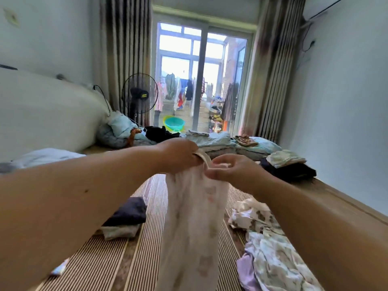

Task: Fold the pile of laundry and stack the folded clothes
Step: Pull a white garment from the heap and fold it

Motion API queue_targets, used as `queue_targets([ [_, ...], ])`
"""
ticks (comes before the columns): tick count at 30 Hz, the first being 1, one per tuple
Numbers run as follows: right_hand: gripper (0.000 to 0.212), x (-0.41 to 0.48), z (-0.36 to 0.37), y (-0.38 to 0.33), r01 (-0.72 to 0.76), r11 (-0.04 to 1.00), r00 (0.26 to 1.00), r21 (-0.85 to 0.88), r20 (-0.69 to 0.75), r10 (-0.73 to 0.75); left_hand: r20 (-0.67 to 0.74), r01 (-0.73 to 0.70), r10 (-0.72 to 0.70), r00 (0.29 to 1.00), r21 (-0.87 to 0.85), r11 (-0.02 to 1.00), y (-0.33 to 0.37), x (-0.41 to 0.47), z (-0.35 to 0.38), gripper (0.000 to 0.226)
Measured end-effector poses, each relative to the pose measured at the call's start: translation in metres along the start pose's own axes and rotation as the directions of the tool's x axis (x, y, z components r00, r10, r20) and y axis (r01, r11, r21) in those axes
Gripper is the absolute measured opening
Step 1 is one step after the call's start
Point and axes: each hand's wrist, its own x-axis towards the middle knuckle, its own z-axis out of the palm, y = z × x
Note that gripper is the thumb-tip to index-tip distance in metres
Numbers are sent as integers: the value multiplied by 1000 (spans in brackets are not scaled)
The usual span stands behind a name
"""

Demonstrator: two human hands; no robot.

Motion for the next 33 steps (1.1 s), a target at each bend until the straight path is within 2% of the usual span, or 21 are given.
queue_targets([
  [2, 27, -1, 21, -6, 66, 992, 998, -109, 14, -65, 49, -93, 87, 995, 121, 988, 2, -2, -9, 22],
  [4, 14, 3, 34, -9, 99, 985, 995, -138, -3, -101, 76, -125, 114, 991, 158, 979, 1, -6, -14, 23],
  [7, 19, 5, 35, -10, 133, 964, 991, -232, 15, -133, 79, -140, 125, 989, 232, 962, -7, -17, -24, 22],
  [9, 15, 5, 26, -11, 204, 936, 978, -288, 22, -207, 78, -148, 131, 988, 291, 945, -19, -24, -32, 15],
  [10, 11, 5, 21, -12, 242, 935, 969, -260, 20, -245, 78, -137, 119, 990, 298, 945, -26, -27, -36, 25],
  [12, 18, 5, 11, -13, 288, 948, 958, -135, 42, -285, 56, -120, 109, 993, 283, 952, -36, -33, -44, 48],
  [13, 22, 5, 8, -14, 301, 950, 953, -81, 68, -296, 31, -133, 129, 991, 267, 954, -40, -35, -47, 48],
  [15, 18, 5, 3, -15, 310, 949, 946, -59, 116, -301, 9, -169, 172, 985, 247, 954, -43, -36, -49, 34],
  [17, 6, 4, -5, -17, 314, 917, 947, -248, 146, -285, 32, -205, 204, 978, 246, 947, -46, -36, -51, 23],
  [19, 11, 2, -15, -19, 286, 843, 958, -455, 147, -246, 73, -236, 224, 972, 264, 935, -51, -36, -51, 12],
  [20, 14, 2, -22, -20, 269, 826, 963, -495, 132, -235, 94, -252, 235, 968, 286, 924, -53, -36, -51, 9],
  [22, 17, 1, -36, -21, 251, 816, 966, -521, 86, -242, 112, -254, 229, 967, 330, 909, -56, -36, -51, 22],
  [25, 17, 5, -56, -25, 228, 756, 966, -614, 48, -252, 98, -176, 152, 984, 340, 924, -61, -36, -55, 36],
  [29, 22, 6, -64, -31, 208, 638, 970, -742, 70, -235, -29, -113, 124, 992, 246, 963, -60, -34, -59, 47],
  [30, 26, 3, -59, -34, 226, 636, 970, -738, 110, -217, -66, -117, 132, 989, 200, 973, -56, -32, -59, 50],
  [31, 33, -2, -52, -36, 254, 676, 967, -692, 167, -192, -84, -125, 141, 986, 171, 977, -49, -30, -59, 52],
  [33, 39, -10, -28, -42, 296, 830, 942, -473, 286, -174, -76, -145, 159, 984, 170, 975, -34, -26, -55, 55],
])
